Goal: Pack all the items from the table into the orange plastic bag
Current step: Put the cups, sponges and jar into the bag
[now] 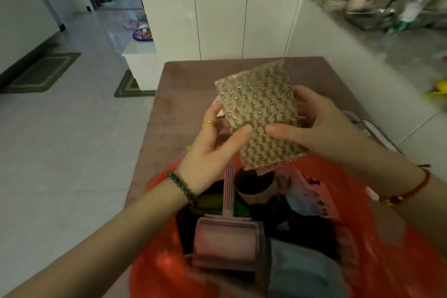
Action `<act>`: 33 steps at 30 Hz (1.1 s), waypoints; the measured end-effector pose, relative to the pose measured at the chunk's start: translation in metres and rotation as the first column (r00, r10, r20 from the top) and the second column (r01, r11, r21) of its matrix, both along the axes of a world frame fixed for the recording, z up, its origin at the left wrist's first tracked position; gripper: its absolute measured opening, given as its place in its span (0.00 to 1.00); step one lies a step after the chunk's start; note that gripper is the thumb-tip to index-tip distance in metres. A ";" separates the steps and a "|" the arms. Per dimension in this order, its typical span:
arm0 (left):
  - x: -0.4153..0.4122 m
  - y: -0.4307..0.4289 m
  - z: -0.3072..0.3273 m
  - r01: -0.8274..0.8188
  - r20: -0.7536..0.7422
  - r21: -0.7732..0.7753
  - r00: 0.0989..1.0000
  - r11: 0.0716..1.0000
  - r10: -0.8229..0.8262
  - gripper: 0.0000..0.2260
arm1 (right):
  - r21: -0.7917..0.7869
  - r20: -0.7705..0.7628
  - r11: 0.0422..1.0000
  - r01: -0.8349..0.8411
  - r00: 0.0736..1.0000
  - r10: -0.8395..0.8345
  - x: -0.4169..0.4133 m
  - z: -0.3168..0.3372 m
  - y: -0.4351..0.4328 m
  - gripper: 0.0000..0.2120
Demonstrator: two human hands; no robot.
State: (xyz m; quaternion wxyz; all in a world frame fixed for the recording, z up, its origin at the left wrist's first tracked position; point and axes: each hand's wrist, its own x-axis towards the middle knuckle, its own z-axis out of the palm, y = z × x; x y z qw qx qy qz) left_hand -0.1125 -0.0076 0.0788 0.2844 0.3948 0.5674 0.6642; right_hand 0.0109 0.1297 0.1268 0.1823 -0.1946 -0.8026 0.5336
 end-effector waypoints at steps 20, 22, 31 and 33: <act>-0.072 -0.059 0.008 -0.367 -0.062 -0.165 0.930 0.915 0.362 0.16 | 0.516 0.247 0.835 -0.190 0.967 0.067 0.030 -0.029 -0.002 0.21; -0.089 -0.055 0.002 -0.412 -0.026 -0.212 0.909 0.886 0.417 0.16 | 0.477 0.150 0.873 -0.103 0.988 0.035 0.001 -0.021 -0.002 0.18; -0.144 -0.016 -0.108 -0.423 -0.059 -0.581 0.874 0.695 0.482 0.22 | 0.182 0.398 0.960 -0.215 0.909 0.128 -0.176 -0.096 0.002 0.30; -0.145 -0.014 -0.140 -0.410 -0.143 -0.655 0.892 0.635 0.429 0.25 | 0.138 0.543 0.933 -0.333 0.813 0.210 -0.204 -0.121 0.001 0.34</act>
